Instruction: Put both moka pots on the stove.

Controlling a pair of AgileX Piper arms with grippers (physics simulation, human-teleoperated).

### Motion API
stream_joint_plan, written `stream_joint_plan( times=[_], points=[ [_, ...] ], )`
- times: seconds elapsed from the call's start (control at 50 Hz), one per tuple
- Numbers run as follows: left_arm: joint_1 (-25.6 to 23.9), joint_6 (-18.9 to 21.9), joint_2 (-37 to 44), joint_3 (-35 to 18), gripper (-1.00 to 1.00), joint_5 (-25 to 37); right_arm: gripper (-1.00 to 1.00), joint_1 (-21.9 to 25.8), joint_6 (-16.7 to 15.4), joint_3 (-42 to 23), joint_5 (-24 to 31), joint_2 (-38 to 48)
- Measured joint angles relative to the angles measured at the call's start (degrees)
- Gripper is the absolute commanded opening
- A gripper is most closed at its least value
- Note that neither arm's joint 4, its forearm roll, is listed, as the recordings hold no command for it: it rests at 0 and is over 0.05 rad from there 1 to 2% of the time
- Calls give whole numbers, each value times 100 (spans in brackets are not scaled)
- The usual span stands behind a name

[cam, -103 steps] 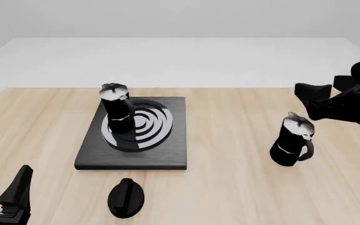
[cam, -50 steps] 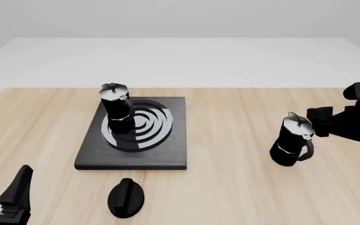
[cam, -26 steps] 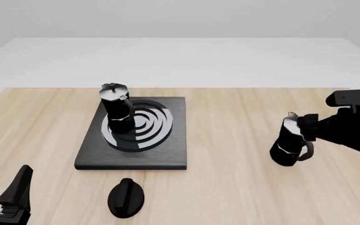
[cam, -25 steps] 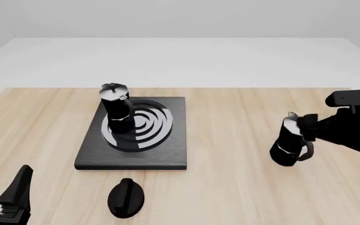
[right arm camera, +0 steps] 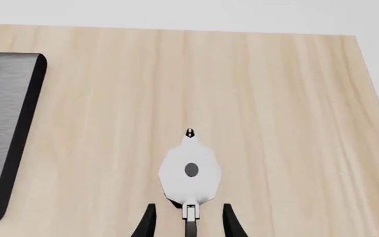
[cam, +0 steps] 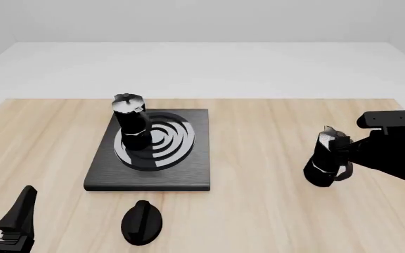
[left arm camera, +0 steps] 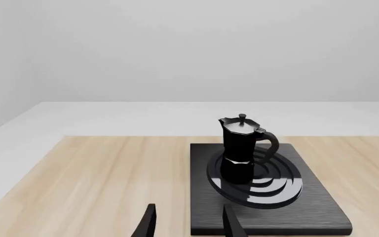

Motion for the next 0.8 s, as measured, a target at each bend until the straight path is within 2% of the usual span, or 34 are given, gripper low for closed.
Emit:
stream_joint_plan(
  times=[0.8],
  points=[
    [0,0,0,0,100,0,100,-34,33,251,-474,499]
  ],
)
